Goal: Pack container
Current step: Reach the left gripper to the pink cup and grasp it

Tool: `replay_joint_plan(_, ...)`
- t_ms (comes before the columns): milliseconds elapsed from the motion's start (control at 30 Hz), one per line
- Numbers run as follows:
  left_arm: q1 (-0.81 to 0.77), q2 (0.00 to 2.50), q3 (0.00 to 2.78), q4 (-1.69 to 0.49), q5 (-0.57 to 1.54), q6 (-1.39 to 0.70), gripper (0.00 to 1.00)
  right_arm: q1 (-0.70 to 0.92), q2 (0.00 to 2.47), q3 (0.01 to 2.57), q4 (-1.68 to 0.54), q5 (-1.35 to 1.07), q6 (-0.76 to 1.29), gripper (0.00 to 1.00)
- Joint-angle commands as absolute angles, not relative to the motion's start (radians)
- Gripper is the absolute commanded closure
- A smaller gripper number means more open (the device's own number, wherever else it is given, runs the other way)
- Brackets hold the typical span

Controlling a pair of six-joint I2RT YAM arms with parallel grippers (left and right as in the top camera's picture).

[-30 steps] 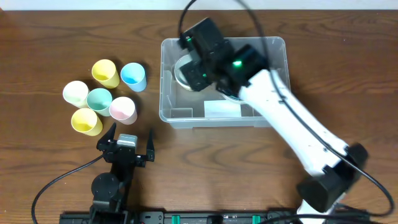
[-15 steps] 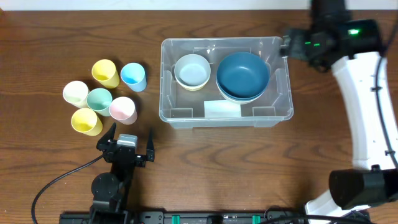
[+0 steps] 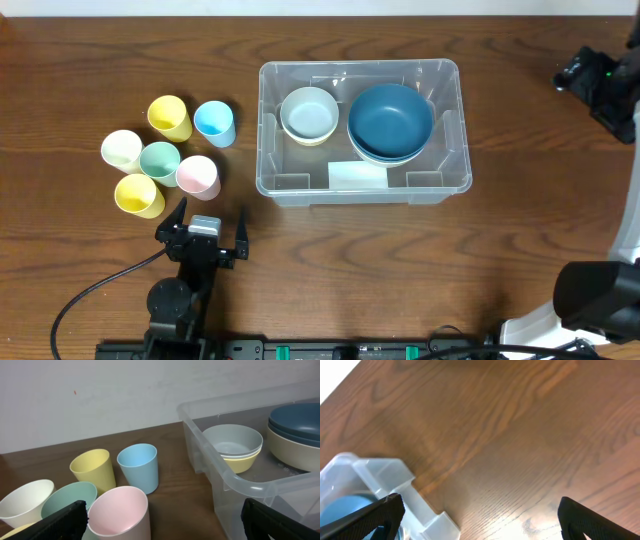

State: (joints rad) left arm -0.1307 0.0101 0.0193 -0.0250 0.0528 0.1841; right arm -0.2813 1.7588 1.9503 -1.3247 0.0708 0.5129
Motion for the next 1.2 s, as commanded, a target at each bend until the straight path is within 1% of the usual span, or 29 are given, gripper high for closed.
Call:
replay_joint_plan(0, -0.125, 0.005, 0.005, -0.041, 0.052, 0.168, 0.02, -0.298, 1.741, 1.962, -1.328, 0.049, 0.542, 0.01)
replay_joint_plan(133, -0.125, 0.007, 0.045, -0.079, 0.075, 0.106, 0.02, -0.298, 1.741, 1.962, -1.328, 0.049, 0.542, 0.01)
replay_joint_plan(233, -0.125, 0.039, 0.132, -0.177, 0.097, 0.097, 0.02, -0.298, 1.741, 1.962, -1.328, 0.049, 0.542, 0.01)
replay_joint_plan(333, -0.125, 0.13, 0.27, -0.291, 0.088, 0.1, 0.02, -0.298, 1.741, 1.962, -1.328, 0.049, 0.542, 0.01)
replay_joint_plan(500, -0.123, 0.403, 0.58, -0.463, 0.05, 0.099, 0.02, -0.298, 1.741, 1.962, -1.328, 0.049, 0.542, 0.01)
replay_joint_plan(700, -0.11, 0.819, 1.047, -0.794, 0.053, 0.092, 0.02, -0.298, 1.741, 1.962, -1.328, 0.049, 0.542, 0.01)
replay_joint_plan(833, -0.11, 1.013, 1.277, -1.001, 0.095, 0.092, 0.02, -0.298, 1.741, 1.962, -1.328, 0.049, 0.542, 0.01)
replay_joint_plan(900, -0.11, 1.076, 1.326, -1.055, 0.102, 0.091, 0.02, -0.298, 1.741, 1.962, -1.328, 0.049, 0.542, 0.01)
replay_joint_plan(1000, -0.11, 1.131, 1.328, -1.087, 0.168, 0.092, 0.02, -0.298, 1.741, 1.962, -1.328, 0.049, 0.542, 0.01)
replay_joint_plan(1167, -0.11, 1.225, 1.328, -1.16, 0.176, 0.092, 0.02, -0.298, 1.741, 1.962, -1.328, 0.049, 0.542, 0.01)
